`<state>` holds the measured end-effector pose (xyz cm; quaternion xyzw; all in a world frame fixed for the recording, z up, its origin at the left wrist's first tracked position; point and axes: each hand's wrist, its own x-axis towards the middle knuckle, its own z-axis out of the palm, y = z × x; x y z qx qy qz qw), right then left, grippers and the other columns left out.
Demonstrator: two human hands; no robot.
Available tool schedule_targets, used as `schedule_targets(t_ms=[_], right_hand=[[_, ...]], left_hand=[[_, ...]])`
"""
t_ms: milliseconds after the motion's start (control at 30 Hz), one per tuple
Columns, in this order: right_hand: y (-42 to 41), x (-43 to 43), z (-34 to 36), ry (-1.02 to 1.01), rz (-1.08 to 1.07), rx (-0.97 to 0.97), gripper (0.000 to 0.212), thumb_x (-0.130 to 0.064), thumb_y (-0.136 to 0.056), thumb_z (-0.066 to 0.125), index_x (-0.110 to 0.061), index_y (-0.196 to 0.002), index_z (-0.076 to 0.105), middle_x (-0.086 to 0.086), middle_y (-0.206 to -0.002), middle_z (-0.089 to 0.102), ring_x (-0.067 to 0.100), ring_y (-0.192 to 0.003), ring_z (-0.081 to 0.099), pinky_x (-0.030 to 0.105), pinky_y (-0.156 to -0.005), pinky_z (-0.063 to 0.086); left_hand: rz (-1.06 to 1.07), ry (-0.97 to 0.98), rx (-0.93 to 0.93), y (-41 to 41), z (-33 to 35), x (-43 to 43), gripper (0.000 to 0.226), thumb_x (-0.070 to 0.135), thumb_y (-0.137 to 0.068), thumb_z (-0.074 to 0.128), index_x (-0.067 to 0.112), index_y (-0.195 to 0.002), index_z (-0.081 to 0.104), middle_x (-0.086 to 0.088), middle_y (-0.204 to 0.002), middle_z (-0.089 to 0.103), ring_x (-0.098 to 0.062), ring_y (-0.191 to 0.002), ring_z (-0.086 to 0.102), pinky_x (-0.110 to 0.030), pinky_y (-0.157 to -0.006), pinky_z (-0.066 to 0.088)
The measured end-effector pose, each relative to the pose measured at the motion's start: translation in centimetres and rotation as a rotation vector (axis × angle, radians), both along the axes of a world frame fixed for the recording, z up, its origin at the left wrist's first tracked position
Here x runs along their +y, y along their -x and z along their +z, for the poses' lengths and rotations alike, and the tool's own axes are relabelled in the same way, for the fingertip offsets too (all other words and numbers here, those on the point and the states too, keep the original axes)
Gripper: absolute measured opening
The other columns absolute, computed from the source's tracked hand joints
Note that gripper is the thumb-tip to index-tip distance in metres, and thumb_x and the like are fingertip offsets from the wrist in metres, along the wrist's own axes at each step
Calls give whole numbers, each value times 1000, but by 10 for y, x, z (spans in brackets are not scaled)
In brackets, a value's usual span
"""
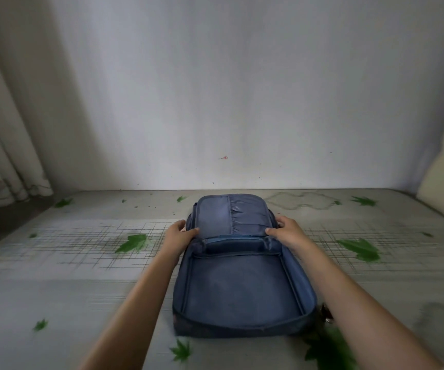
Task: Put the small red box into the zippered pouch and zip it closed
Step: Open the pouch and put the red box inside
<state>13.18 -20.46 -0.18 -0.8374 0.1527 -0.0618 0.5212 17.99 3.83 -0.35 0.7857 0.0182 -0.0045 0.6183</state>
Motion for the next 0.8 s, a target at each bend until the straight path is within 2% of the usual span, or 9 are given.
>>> schedule_targets(t_ms=[100, 167, 267, 333, 467, 533, 633, 733, 800], right_hand=[[11, -1, 7, 56, 35, 33, 57, -13, -84, 62, -3, -135, 38, 17, -142, 40, 28, -130, 39, 36, -108, 32], [19, -2, 11, 70, 50, 42, 58, -14, -84, 62, -4, -136, 37, 18, -144, 38, 28, -132, 37, 35, -106, 31], [36, -5, 17, 139, 50, 21, 52, -16, -86, 60, -8, -133, 41, 18, -140, 43, 28, -126, 43, 36, -102, 36], [50, -6, 21, 167, 67, 10, 49, -14, -87, 58, -11, -133, 40, 17, -135, 47, 28, -120, 48, 34, -96, 40], [84, -8, 23, 290, 113, 6, 45, -14, -90, 53, -12, -133, 40, 15, -126, 55, 27, -113, 52, 34, -92, 42], [97, -8, 21, 337, 121, -10, 41, -16, -91, 51, -13, -131, 43, 12, -123, 57, 24, -110, 54, 30, -89, 40], [116, -8, 19, 393, 123, -23, 34, -14, -91, 49, -13, -125, 51, 9, -122, 59, 22, -110, 55, 29, -92, 41], [135, -9, 18, 447, 165, -12, 32, -10, -89, 52, -12, -121, 56, 8, -124, 60, 20, -112, 55, 31, -98, 43], [148, -10, 19, 463, 184, -24, 34, -11, -87, 54, -14, -121, 56, 5, -122, 61, 17, -111, 56, 25, -93, 42]], left_hand=[[-40, -147, -112, 10, 8, 0, 47, 5, -81, 60, 4, -127, 47, -16, -132, 51, -21, -104, 50, -27, -85, 41], [-68, -259, -202, 16, 11, 0, 44, 7, -80, 61, 9, -123, 52, -14, -132, 52, -25, -113, 51, -31, -93, 42], [-144, -392, -307, 32, 14, -2, 34, 11, -80, 63, 14, -114, 61, -8, -127, 57, -22, -119, 49, -20, -87, 33], [-258, -456, -319, 42, 17, -5, 28, 15, -81, 63, 18, -109, 64, -4, -122, 61, -18, -114, 53, -16, -84, 33], [-558, -607, -356, 68, 22, -18, 30, 20, -81, 64, 19, -111, 63, -1, -120, 63, -13, -113, 55, -11, -88, 32], [-684, -675, -358, 80, 23, -25, 34, 25, -80, 66, 21, -114, 61, 0, -124, 60, -13, -116, 52, -14, -93, 33], [-792, -705, -324, 98, 22, -39, 44, 35, -76, 68, 26, -117, 57, 3, -132, 53, -12, -123, 45, -27, -105, 33], [-846, -719, -304, 114, 20, -53, 52, 40, -74, 68, 28, -123, 52, 4, -136, 48, -13, -125, 42, -29, -105, 33], [-882, -739, -309, 122, 18, -62, 55, 40, -75, 67, 29, -125, 48, 4, -138, 46, -14, -127, 40, -29, -105, 32]])
